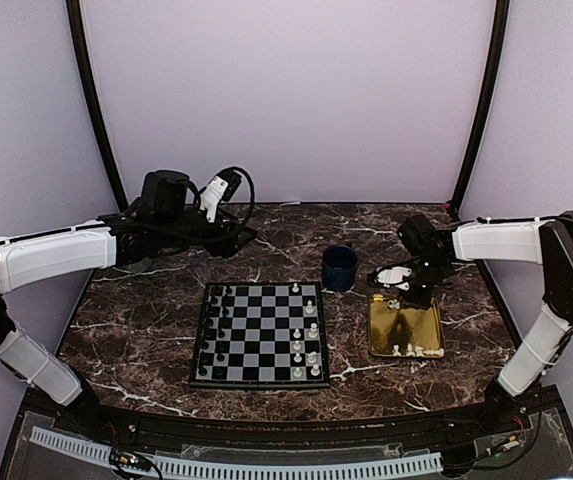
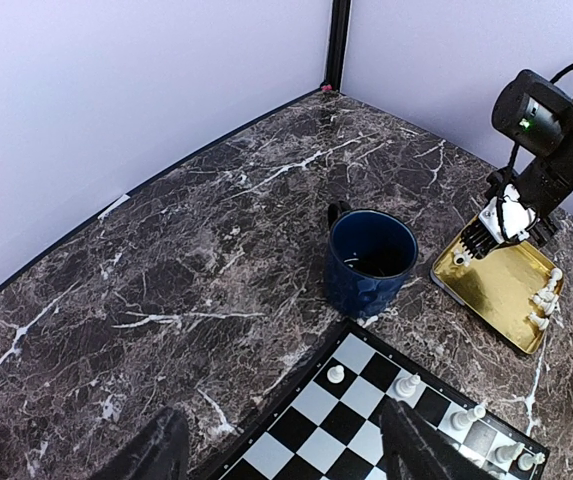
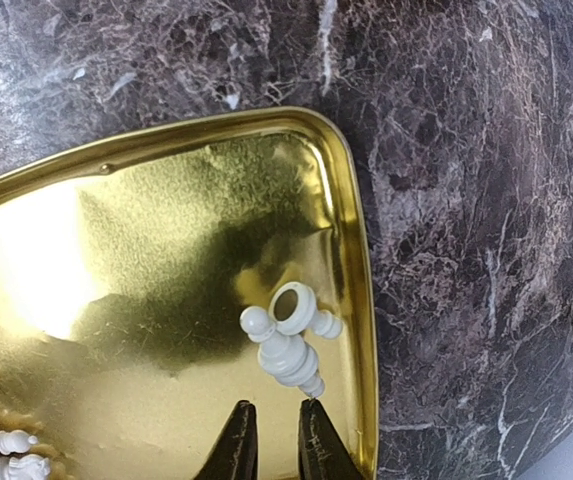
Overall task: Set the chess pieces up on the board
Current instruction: Pick up the pawn from the storage box.
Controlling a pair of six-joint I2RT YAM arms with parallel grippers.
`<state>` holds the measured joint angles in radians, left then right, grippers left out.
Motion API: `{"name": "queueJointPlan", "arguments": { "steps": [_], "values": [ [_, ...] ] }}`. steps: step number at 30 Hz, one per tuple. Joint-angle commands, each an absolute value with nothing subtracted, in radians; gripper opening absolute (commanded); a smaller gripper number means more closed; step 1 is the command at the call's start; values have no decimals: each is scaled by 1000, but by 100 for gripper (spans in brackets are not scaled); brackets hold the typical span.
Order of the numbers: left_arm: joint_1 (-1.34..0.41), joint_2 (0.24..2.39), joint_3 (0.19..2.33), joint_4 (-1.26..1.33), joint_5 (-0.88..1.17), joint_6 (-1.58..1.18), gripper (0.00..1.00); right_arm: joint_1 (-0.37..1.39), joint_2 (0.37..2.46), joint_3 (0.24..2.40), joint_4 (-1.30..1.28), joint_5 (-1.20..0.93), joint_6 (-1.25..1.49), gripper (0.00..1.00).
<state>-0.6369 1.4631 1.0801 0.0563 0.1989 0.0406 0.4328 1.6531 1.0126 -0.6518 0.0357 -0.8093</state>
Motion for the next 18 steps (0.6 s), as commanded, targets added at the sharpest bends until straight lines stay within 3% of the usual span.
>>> {"name": "queueJointPlan", "arguments": {
  "steps": [1,18],
  "values": [
    [-635,1460,1100,55,209,37,68,423,1671,1000,-622,53,-830,18],
    [-635,1470,1101,55,217,32,68,403,1738,1012,-606,23,-851,21]
  ]
}}
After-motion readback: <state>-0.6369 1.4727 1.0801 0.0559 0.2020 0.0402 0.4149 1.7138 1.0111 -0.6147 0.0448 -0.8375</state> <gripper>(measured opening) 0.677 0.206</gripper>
